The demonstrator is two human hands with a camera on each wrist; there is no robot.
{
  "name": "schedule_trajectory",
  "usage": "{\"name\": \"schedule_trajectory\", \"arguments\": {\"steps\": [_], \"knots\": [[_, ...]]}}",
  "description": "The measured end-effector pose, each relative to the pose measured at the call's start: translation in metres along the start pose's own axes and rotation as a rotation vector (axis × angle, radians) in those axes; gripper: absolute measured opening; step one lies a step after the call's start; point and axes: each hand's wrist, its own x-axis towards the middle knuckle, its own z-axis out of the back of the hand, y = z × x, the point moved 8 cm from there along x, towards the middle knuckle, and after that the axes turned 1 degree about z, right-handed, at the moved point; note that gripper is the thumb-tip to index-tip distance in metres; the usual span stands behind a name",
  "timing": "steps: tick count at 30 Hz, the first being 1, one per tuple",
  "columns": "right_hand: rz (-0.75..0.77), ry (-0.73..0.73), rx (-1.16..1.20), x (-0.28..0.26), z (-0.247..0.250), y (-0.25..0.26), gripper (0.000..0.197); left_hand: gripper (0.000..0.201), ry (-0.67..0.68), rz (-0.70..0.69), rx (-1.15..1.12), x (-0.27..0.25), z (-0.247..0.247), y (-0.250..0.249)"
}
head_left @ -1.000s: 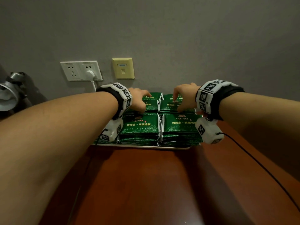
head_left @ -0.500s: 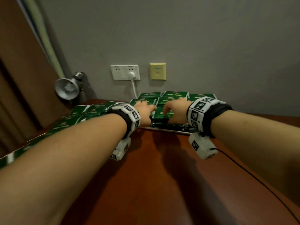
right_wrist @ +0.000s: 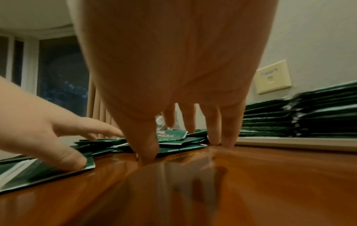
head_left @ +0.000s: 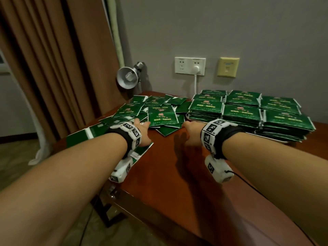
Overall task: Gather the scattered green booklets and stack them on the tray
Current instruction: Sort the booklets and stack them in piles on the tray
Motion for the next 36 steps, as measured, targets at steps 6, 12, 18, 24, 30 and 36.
{"name": "schedule_trajectory", "arguments": {"steps": [6, 12, 18, 24, 30, 36], "knots": [[-0.022, 0.007, -0.079, 0.054, -0.004, 0.024, 0.081, 0.080, 0.092, -0.075, -0.016, 0.021, -0.028, -0.010], [-0.056, -0.027, -0.104, 0.101, -0.004, 0.040, 0.098, 0.078, 0.076, -0.119, 0.022, 0.032, -0.034, -0.011], [0.043, 0.052, -0.302, 0.117, 0.000, 0.059, 0.068, 0.077, 0.062, -0.123, 0.043, 0.031, -0.033, -0.010], [0.028, 0.018, -0.380, 0.095, 0.014, 0.051, 0.029, 0.074, 0.048, -0.138, 0.044, 0.023, -0.028, -0.013], [0.131, 0.021, -0.369, 0.038, 0.010, 0.039, 0.006, 0.053, 0.026, -0.174, -0.038, 0.007, -0.022, -0.020], [0.200, 0.053, -0.349, -0.035, -0.001, 0.010, 0.020, 0.039, 0.016, -0.243, -0.126, -0.020, -0.015, -0.053]]}}
